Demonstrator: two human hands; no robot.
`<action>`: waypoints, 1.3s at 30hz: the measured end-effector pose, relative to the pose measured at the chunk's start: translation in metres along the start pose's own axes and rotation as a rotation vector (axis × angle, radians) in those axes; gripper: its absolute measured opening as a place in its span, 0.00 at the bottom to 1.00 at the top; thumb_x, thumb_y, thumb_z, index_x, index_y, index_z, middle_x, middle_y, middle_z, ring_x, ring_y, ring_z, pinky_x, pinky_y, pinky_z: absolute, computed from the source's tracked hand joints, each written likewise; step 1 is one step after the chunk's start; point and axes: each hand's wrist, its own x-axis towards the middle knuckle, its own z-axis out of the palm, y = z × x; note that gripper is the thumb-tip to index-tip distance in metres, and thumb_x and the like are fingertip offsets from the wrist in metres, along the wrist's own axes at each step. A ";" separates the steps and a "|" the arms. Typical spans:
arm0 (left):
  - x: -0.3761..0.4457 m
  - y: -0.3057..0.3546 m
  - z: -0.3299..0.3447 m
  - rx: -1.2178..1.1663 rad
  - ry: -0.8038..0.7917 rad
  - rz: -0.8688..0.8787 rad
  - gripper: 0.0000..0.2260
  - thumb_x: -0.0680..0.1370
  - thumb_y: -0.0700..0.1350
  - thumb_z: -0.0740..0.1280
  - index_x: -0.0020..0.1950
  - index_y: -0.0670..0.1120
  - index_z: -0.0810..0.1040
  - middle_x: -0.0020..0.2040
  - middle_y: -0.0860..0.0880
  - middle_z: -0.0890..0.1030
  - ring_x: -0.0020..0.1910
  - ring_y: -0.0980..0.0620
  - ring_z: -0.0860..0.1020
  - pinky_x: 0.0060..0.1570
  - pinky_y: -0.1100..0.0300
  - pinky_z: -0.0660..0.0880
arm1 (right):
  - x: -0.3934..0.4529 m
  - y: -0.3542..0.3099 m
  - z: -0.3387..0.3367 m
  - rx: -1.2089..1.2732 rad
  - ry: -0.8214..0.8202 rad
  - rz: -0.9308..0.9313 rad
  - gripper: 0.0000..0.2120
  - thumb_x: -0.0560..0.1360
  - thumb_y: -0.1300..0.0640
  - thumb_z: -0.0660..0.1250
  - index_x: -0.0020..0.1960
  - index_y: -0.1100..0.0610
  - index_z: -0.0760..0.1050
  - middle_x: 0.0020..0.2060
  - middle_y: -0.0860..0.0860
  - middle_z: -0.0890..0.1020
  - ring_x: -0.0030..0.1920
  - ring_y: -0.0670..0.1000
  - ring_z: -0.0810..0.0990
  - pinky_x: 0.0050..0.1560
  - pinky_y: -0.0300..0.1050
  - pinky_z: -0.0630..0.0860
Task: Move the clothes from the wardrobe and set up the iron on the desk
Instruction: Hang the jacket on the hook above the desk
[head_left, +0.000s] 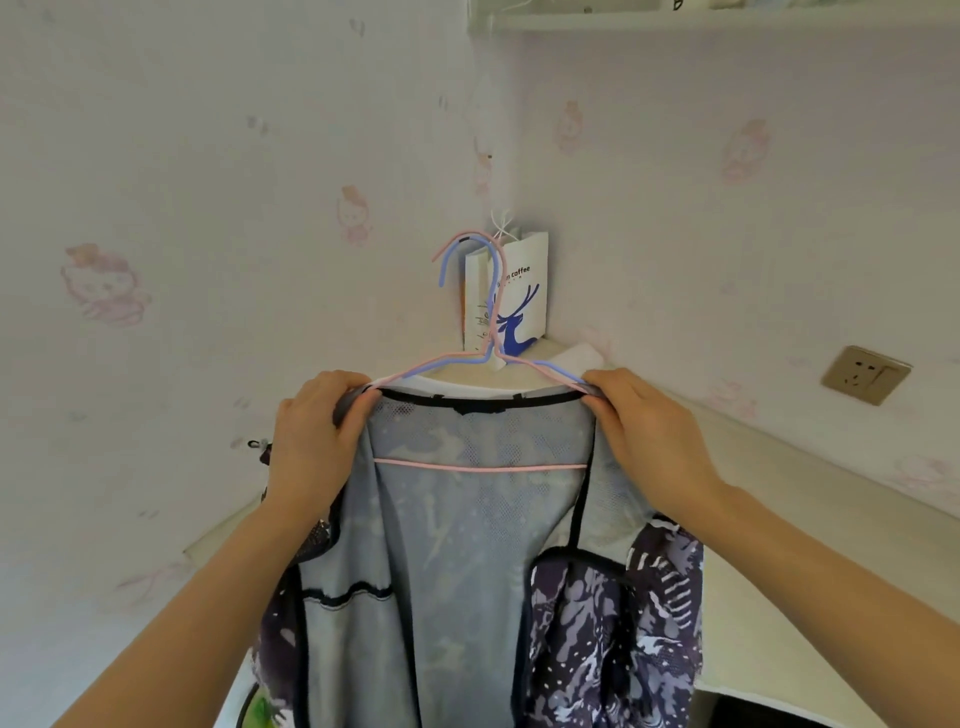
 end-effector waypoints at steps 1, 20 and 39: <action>0.007 -0.005 0.007 -0.004 -0.005 -0.005 0.03 0.79 0.45 0.65 0.50 0.49 0.78 0.45 0.55 0.78 0.46 0.49 0.76 0.50 0.42 0.73 | 0.008 0.005 0.007 0.003 -0.008 0.006 0.10 0.80 0.52 0.60 0.57 0.54 0.74 0.48 0.50 0.80 0.44 0.55 0.80 0.36 0.50 0.78; 0.171 -0.131 0.178 0.081 -0.191 -0.252 0.06 0.78 0.47 0.65 0.47 0.47 0.79 0.43 0.50 0.80 0.44 0.48 0.76 0.47 0.54 0.73 | 0.173 0.138 0.207 0.247 -0.293 0.216 0.09 0.80 0.51 0.58 0.52 0.55 0.74 0.42 0.49 0.78 0.39 0.52 0.74 0.41 0.50 0.73; 0.167 -0.264 0.326 0.162 -0.385 -0.500 0.07 0.78 0.48 0.65 0.46 0.45 0.79 0.41 0.48 0.80 0.42 0.46 0.77 0.44 0.52 0.75 | 0.160 0.216 0.413 0.209 -0.541 0.309 0.08 0.80 0.54 0.58 0.47 0.57 0.72 0.40 0.55 0.79 0.41 0.58 0.76 0.44 0.54 0.73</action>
